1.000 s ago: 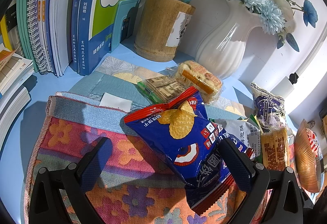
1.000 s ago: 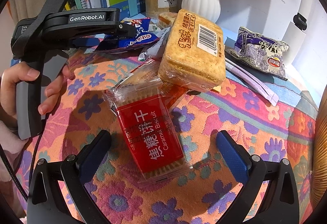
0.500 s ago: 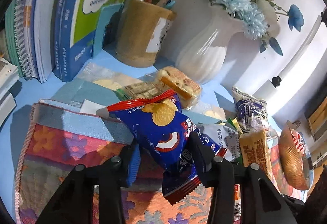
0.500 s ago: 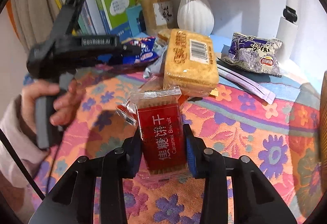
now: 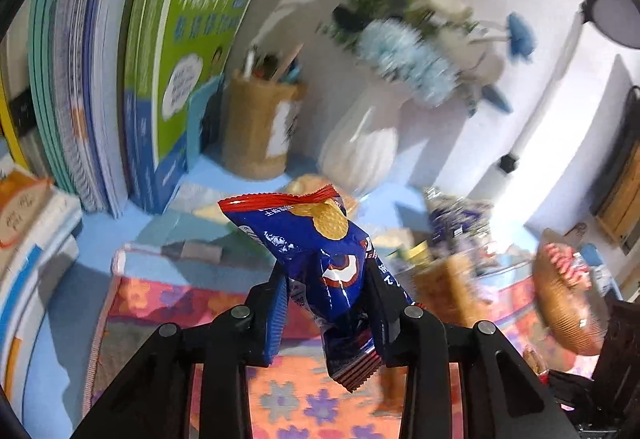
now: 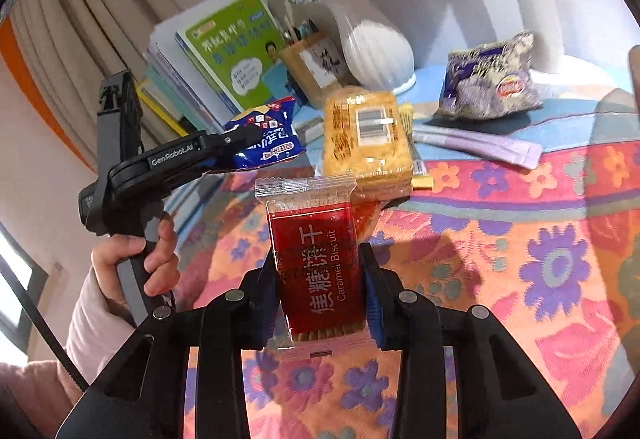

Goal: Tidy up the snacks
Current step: 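Close the left tool on the blue chip bag while the right tool grips the Caramel Biscuit pack, then carry both packs over the amber bowl and open both tools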

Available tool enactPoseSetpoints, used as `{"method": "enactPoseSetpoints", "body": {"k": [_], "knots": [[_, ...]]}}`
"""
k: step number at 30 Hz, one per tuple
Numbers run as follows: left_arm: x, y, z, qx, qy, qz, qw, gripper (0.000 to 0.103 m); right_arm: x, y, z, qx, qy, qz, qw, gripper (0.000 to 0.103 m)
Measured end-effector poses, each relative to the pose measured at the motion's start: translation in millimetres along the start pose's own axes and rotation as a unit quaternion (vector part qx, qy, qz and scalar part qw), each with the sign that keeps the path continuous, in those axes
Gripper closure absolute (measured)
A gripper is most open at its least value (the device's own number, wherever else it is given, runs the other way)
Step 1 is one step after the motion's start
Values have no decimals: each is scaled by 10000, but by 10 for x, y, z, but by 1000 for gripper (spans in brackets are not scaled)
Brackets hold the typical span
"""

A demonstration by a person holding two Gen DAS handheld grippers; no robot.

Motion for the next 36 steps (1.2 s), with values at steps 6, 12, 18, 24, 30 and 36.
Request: {"method": "enactPoseSetpoints", "body": {"k": [6, 12, 18, 24, 30, 36], "knots": [[-302, 341, -668, 645, -284, -291, 9971, 69, -383, 609, -3, 243, 47, -469, 9986, 69], [-366, 364, -1723, 1481, -772, -185, 9858, 69, -891, 1526, -421, 1307, -38, -934, 9870, 68], [-87, 16, -2762, 2225, -1137, 345, 9677, 69, -1026, 2278, -1174, 2423, -573, -1005, 9633, 68], [365, -590, -3342, 1861, -1538, 1155, 9635, 22, -806, 2630, -1977, 2970, -1458, -862, 9397, 41], [377, -708, -3202, 1609, -1417, 1231, 9690, 4, -526, 2654, -2317, 2958, -2122, -635, 9292, 12], [214, -643, -2917, 1204, -1401, 1018, 9775, 4, -688, 2621, -2066, 2885, -1893, -831, 9349, 12]]}}
Point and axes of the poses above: each gripper's, at about its wrist camera, not at the fingertips, and y roughly against the way its jaws point, z to its left, x to its underside, the point moved 7 cm from there along -y, roughly the way its jaws point, and after that the axes turned 2 degrees about y, right-handed, at the moved point
